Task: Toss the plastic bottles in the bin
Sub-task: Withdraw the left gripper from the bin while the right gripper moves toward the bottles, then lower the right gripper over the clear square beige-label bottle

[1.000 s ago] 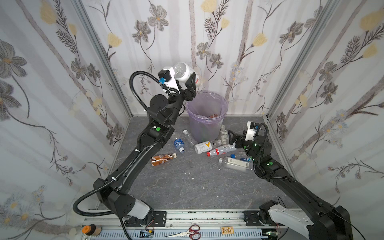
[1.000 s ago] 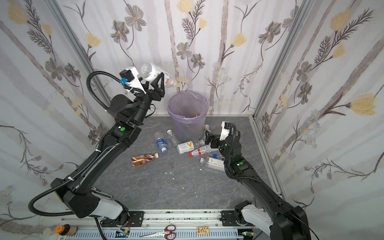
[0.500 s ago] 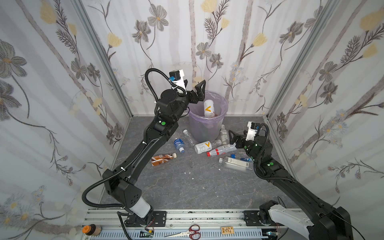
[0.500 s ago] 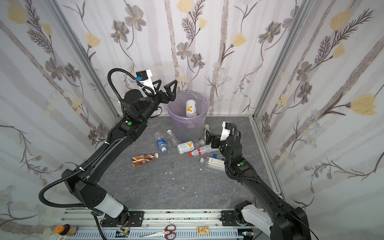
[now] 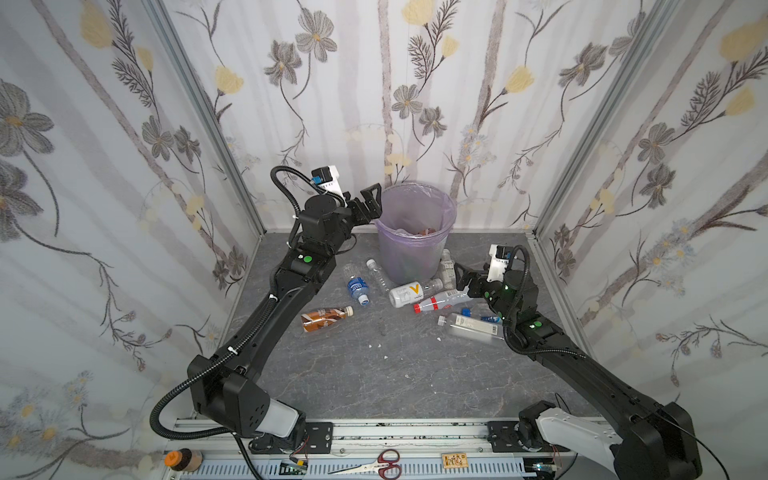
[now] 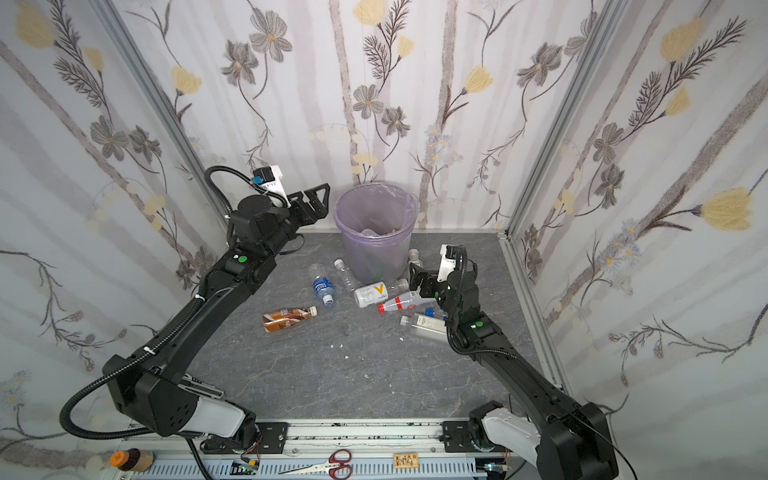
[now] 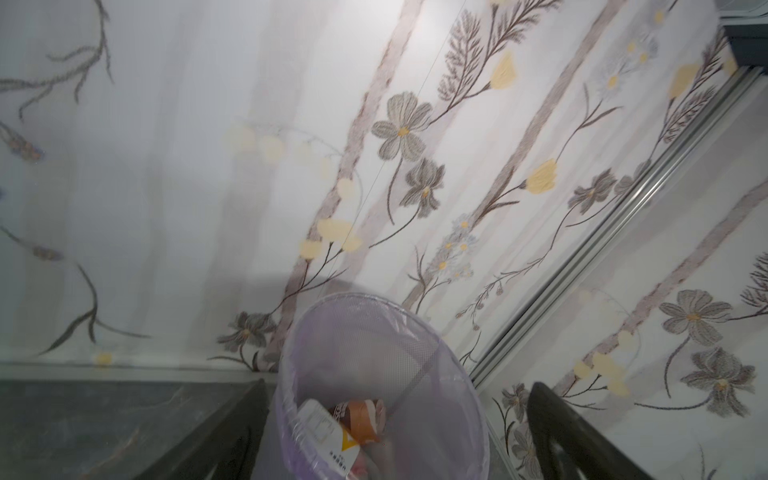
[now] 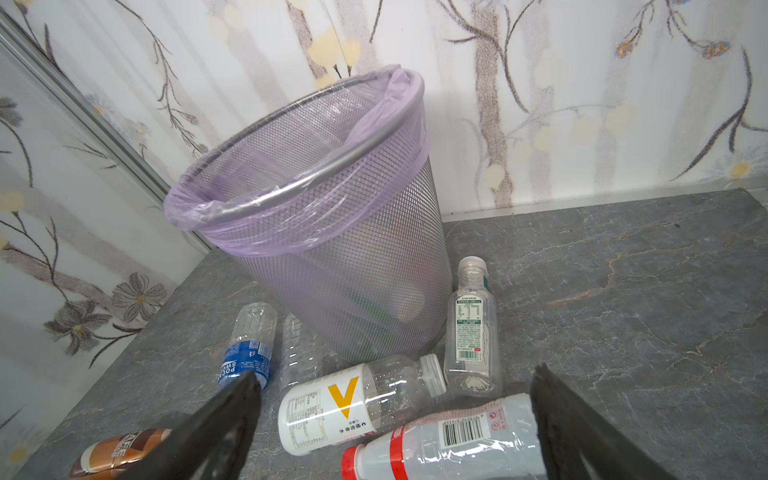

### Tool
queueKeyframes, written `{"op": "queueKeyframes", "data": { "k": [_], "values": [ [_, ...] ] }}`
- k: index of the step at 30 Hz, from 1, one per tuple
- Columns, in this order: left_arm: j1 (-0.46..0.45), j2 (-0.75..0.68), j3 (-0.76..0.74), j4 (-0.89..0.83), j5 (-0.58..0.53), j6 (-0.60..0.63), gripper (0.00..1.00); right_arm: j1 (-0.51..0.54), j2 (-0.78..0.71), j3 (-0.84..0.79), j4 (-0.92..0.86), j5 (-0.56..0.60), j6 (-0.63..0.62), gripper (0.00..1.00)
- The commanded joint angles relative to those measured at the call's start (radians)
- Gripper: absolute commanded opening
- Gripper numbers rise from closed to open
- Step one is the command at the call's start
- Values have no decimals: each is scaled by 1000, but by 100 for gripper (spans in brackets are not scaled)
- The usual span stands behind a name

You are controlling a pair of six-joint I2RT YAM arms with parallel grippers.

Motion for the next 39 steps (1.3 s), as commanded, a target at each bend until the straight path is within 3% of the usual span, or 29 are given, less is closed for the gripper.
{"op": "queueKeyframes", "data": {
  "k": [1, 12, 21, 24, 34, 39],
  "values": [
    [15, -19, -90, -35, 21, -129, 100, 2, 25, 17, -74, 45, 10, 100],
    [3, -91, -368, -30, 94, -289, 100, 3, 51, -76, -180, 86, 60, 100],
    [-54, -167, -496, -26, 114, -319, 100, -28, 65, -143, -249, 118, 144, 100],
    [-64, -185, -524, -24, 117, -320, 100, -41, 35, -177, -250, 109, 180, 100],
    [-109, -164, -554, 0, 134, -324, 100, -59, -12, -208, -370, 280, 227, 100],
    [-125, -149, -552, 11, 138, -323, 100, -68, -10, -222, -392, 246, 242, 100]
  ]
}}
